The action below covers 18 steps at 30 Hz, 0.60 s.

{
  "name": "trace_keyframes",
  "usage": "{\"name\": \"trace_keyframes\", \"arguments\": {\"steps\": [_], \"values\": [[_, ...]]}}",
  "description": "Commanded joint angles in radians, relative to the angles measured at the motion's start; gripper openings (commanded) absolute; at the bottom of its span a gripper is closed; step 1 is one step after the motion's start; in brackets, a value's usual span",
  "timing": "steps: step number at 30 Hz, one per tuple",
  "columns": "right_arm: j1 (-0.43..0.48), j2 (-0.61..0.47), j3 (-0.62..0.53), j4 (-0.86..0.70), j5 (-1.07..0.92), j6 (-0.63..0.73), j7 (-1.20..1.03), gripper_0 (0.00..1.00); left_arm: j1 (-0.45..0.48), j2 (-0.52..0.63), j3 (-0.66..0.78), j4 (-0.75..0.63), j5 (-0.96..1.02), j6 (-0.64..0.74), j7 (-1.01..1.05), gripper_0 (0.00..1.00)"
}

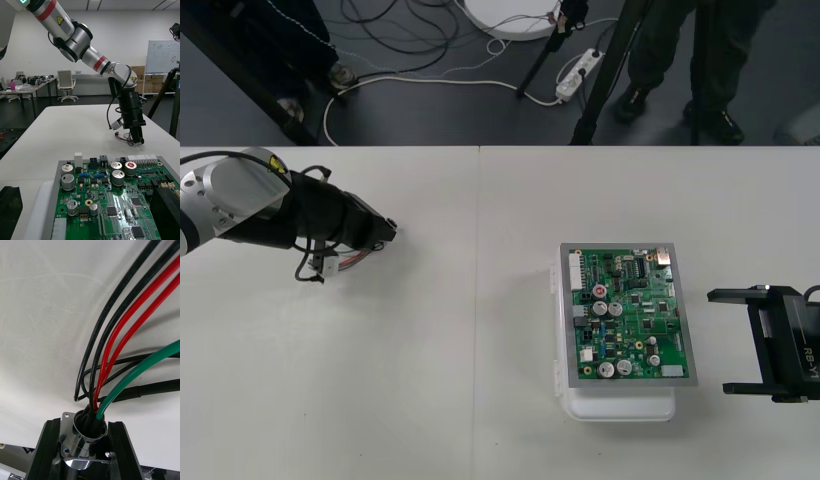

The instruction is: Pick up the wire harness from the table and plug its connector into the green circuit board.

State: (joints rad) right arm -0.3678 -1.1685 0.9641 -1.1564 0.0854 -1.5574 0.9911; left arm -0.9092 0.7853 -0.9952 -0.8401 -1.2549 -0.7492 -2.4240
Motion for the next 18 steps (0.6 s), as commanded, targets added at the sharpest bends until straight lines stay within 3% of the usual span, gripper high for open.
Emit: {"name": "trace_keyframes", "arguments": {"steps": [1, 18], "values": [[0.012, -0.033, 0.002, -0.012, 0.000, -0.013, 0.035, 1.00, -0.045, 0.065, -0.008, -0.005, 0.061, -0.091, -0.084, 0.00], [0.012, -0.033, 0.002, -0.012, 0.000, -0.013, 0.035, 1.00, -0.025, 0.190, -0.005, -0.146, 0.098, -0.183, 0.238, 0.00]]}}
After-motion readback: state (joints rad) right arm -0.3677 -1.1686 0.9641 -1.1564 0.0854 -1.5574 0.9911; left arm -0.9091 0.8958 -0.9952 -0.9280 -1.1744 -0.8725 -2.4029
